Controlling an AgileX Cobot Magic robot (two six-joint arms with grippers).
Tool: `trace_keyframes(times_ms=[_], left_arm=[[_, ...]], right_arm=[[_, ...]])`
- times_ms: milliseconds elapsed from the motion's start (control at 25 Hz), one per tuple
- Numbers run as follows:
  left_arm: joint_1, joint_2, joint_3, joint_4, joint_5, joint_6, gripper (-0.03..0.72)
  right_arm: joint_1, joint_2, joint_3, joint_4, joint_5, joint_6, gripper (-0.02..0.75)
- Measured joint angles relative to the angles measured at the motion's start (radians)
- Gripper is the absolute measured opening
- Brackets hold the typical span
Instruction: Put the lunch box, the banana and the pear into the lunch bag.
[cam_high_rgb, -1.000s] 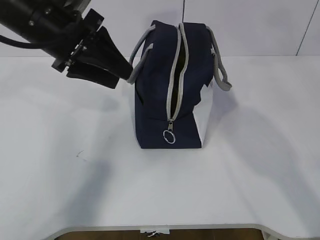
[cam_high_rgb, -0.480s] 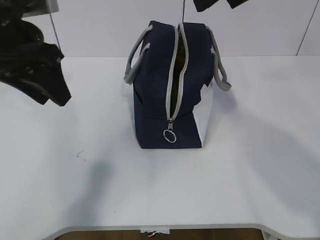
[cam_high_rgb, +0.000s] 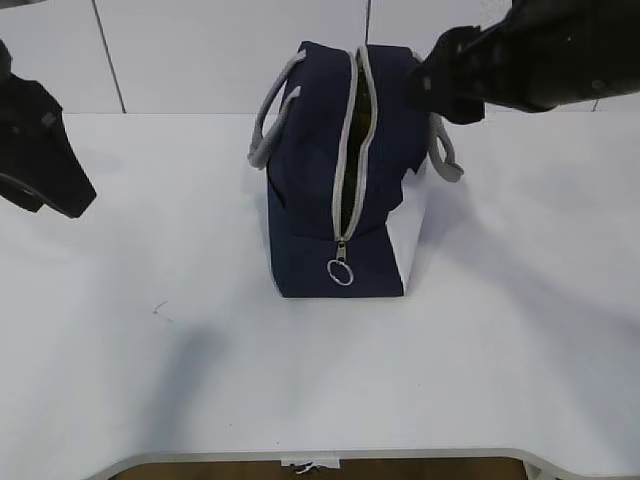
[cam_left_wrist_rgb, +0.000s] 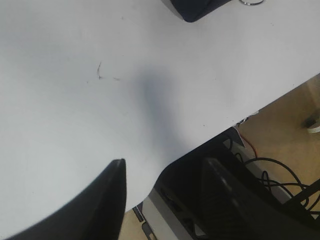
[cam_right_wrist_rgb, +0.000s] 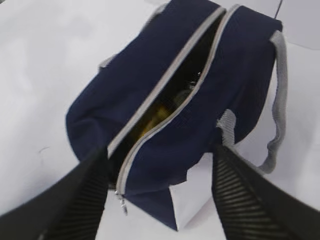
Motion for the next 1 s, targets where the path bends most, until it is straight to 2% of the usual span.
trace_keyframes(times_ms=[320, 480, 600, 800, 1000], left_arm=[[0.0, 0.0, 0.0, 0.002, 0.0, 0.0, 0.356], [0.0, 0.0, 0.0, 0.002, 0.0, 0.0, 0.335], [0.0, 0.0, 0.0, 0.002, 0.0, 0.0, 0.33], [0.0, 0.0, 0.0, -0.01, 0.002, 0.0, 0.328], [0.0, 0.0, 0.0, -0.02, 0.002, 0.0, 0.328]], right_arm=[[0.0, 0.09, 0.014, -0.016, -0.292, -0.016, 0.494], [0.005, 0.162, 0.016, -0.15, -0.36, -0.053, 0.493], [0.03, 0.187, 0.042, -0.205, -0.374, -0.058, 0.493], [0.09, 0.189, 0.184, -0.23, -0.517, -0.058, 0.492], [0.109, 0.19, 0.414, -0.23, -0.841, -0.021, 0.492]])
